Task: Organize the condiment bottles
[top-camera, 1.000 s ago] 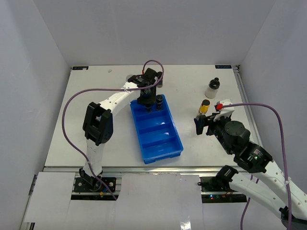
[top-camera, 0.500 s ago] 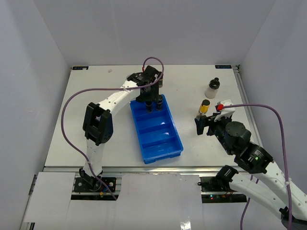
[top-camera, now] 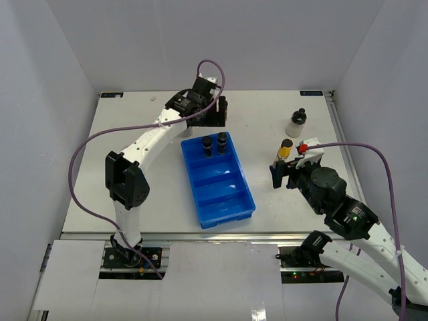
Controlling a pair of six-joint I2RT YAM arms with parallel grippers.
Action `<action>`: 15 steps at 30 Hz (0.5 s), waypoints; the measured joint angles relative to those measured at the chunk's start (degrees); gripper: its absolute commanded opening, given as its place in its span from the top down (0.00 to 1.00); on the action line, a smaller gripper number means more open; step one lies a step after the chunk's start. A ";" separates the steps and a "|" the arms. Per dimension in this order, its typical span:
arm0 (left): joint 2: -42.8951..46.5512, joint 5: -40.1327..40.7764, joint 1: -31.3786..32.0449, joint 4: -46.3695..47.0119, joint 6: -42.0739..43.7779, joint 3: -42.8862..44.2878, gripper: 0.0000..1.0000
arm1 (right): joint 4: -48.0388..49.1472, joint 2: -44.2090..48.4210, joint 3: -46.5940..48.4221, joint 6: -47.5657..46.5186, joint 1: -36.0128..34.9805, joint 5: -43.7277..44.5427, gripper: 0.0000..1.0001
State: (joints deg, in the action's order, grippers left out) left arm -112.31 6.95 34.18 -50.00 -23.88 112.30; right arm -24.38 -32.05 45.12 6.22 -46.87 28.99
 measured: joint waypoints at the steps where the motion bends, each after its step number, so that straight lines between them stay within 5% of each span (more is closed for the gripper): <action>1: 0.25 -0.11 0.03 1.34 0.33 1.14 0.16 | -0.20 -0.16 0.36 0.00 0.00 -0.19 0.10; 10: -9.13 -0.54 -0.53 10.10 4.67 20.42 0.16 | -1.06 0.36 2.08 0.04 0.00 -0.93 0.10; 15: -15.37 -3.35 -2.84 15.37 6.65 20.98 0.16 | -1.16 0.69 2.03 0.44 0.00 -1.09 0.10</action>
State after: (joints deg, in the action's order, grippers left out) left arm -127.68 3.59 31.34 -34.62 -17.23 133.28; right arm -25.54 -31.35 47.15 6.66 -46.87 27.90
